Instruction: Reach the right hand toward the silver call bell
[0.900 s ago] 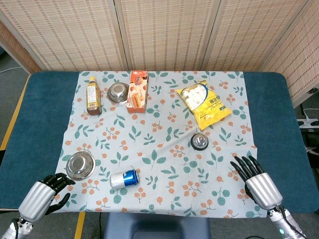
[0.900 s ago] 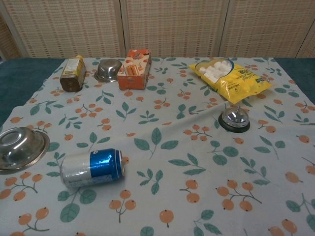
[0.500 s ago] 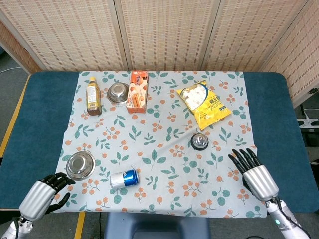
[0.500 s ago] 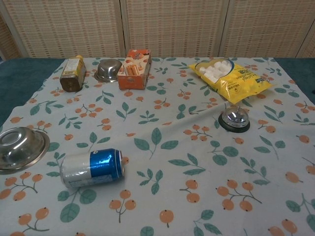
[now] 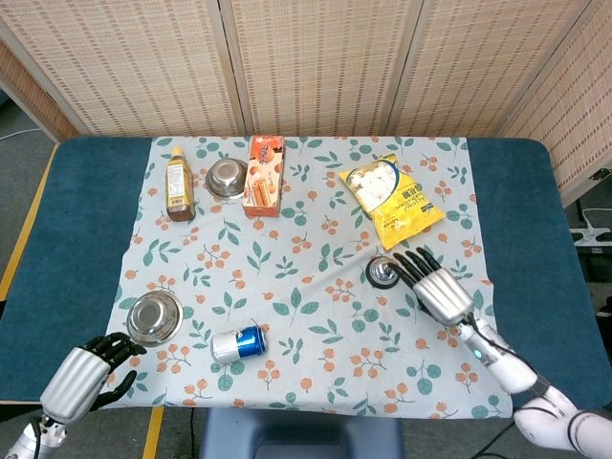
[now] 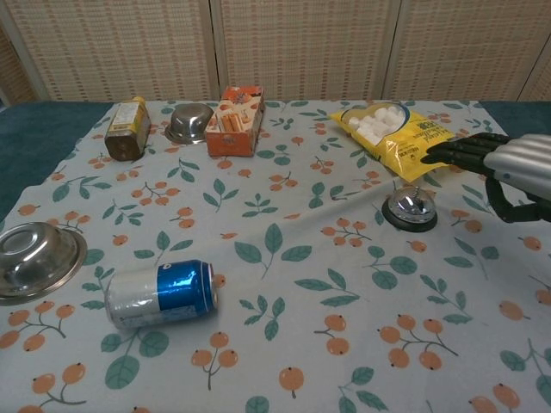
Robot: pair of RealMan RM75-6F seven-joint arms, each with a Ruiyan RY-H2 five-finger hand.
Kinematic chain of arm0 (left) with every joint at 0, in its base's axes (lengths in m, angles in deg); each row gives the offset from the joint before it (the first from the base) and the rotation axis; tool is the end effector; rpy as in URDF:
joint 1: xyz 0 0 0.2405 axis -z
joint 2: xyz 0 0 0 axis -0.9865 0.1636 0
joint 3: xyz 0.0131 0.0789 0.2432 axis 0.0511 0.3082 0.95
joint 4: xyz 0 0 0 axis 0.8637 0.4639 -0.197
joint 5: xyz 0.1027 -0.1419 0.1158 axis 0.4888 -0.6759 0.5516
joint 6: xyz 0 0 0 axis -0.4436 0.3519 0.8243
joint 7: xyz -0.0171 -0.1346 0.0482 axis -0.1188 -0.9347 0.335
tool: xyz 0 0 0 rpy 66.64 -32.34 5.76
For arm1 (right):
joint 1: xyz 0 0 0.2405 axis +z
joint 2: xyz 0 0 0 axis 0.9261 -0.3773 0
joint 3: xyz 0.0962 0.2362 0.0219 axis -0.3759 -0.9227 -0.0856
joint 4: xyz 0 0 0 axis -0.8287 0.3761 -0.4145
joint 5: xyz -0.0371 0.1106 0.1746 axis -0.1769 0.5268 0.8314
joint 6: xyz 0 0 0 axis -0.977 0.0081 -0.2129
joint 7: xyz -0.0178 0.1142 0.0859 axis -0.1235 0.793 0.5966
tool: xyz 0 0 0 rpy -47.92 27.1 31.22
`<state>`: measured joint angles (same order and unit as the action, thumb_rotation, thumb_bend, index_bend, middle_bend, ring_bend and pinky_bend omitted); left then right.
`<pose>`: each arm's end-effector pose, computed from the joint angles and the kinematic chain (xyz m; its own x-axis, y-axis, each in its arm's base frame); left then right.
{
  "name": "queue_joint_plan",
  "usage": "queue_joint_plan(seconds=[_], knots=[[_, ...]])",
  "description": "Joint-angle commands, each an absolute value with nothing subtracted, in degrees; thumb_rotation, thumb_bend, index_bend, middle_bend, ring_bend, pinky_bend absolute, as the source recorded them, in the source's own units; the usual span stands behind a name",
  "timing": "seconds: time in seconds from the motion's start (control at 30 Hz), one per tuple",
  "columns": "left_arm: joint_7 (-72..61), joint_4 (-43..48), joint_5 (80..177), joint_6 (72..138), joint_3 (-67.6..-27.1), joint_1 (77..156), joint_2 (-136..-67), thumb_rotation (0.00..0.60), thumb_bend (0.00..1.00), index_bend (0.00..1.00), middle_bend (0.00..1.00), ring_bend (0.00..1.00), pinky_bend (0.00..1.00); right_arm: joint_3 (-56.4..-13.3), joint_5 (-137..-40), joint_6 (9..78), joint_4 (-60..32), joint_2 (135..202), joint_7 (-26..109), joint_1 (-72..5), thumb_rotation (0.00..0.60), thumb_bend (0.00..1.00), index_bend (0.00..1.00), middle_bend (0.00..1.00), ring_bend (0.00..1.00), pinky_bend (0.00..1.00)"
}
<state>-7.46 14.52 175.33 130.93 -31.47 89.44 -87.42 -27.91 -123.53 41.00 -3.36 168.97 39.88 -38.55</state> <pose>-0.2779 0.1522 0.1088 0.4252 0.0732 0.9021 0.8244 -0.4428 -0.3526 -0.2691 -0.3118 0.0307 0.6682 -0.1124 0.7355 -0.6753 -0.5065 0.5361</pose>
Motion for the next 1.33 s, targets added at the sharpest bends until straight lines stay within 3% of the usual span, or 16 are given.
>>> queue_joint_plan(seconds=[0.03,0.2,0.4,0.6,0.7,0.83,1.0,1.1,1.23,1.33], knots=[[-7.33,14.52,175.47,130.90,-31.34,89.47,-87.47,0.600,0.43,0.37,0.44,0.30,0.48,-28.92,-122.26,35.28,2.61,173.11,44.24,-33.68,0.600,1.00,0.00,0.00,0.00,0.02],[-6.94,14.56,175.45,130.24,-31.15,89.62,-87.58,0.600,0.43,0.37,0.44,0.30,0.48,-28.03,-121.13,29.40,8.65,176.85,48.03,-29.53,0.600,1.00,0.00,0.00,0.00,0.02],[-7.47,14.43,175.12,130.60,-31.31,89.53,-87.44,0.600,0.43,0.37,0.44,0.30,0.48,-25.80,-121.10,27.37,16.74,182.32,50.78,-27.75,0.600,1.00,0.00,0.00,0.00,0.02],[-7.92,14.23,174.92,130.16,-31.18,89.68,-87.45,0.600,0.43,0.37,0.44,0.30,0.48,-24.08,-121.57,29.43,20.51,183.38,52.43,-27.79,0.600,1.00,0.00,0.00,0.00,0.02],[-7.80,14.25,175.20,130.21,-31.08,89.71,-87.50,0.600,0.43,0.37,0.44,0.30,0.48,-24.21,-121.67,33.89,18.81,181.02,50.62,-28.98,0.600,1.00,0.00,0.00,0.00,0.02],[-7.76,14.28,175.14,130.02,-30.98,89.72,-87.56,0.600,0.43,0.37,0.44,0.30,0.48,-25.13,-121.20,45.31,10.53,175.02,42.91,-34.25,0.600,1.00,0.00,0.00,0.00,0.02],[-7.94,14.39,174.56,129.82,-31.10,89.70,-87.41,0.600,0.43,0.37,0.44,0.30,0.48,-21.87,-119.77,58.01,-9.91,163.88,27.77,-46.37,0.600,1.00,0.00,0.00,0.00,0.02],[-7.75,14.61,175.28,130.51,-30.99,89.60,-87.32,0.600,0.43,0.37,0.44,0.30,0.48,-18.97,-115.75,61.45,-19.89,159.35,19.86,-53.76,0.600,1.00,0.00,0.00,0.00,0.02],[-7.43,14.55,176.14,131.04,-30.83,89.57,-87.40,0.600,0.43,0.37,0.44,0.30,0.48,-15.91,-110.69,60.29,-33.59,153.24,17.27,-58.36,0.600,1.00,0.00,0.00,0.00,0.02],[-7.18,14.62,176.14,130.86,-30.76,89.57,-87.42,0.600,0.43,0.37,0.44,0.30,0.48,-15.98,-115.80,64.13,-33.97,151.81,17.83,-59.11,0.600,1.00,0.00,0.00,0.00,0.02]])
